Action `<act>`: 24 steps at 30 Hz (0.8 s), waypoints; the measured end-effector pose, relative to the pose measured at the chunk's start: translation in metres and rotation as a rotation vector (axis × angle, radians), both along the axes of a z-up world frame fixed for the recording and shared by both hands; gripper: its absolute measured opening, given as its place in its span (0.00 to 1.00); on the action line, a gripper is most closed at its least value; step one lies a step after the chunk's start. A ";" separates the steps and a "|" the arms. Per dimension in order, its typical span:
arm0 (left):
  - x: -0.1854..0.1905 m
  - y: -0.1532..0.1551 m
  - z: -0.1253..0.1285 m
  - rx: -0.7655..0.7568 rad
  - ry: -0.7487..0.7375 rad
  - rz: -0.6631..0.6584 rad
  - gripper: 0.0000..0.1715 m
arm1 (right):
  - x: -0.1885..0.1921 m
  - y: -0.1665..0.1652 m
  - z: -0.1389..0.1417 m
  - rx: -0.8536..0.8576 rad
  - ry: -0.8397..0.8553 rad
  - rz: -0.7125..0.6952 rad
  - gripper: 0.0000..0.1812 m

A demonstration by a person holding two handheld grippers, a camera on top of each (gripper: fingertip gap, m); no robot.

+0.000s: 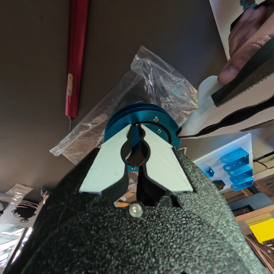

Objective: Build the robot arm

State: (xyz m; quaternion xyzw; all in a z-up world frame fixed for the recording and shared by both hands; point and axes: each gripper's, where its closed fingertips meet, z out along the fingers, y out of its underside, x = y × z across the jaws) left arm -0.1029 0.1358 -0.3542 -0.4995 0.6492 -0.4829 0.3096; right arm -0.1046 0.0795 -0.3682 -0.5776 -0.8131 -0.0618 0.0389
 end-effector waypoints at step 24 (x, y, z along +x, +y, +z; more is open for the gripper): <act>-0.001 0.005 0.003 0.020 -0.008 0.018 0.00 | -0.001 0.001 0.001 -0.081 0.141 -0.132 0.00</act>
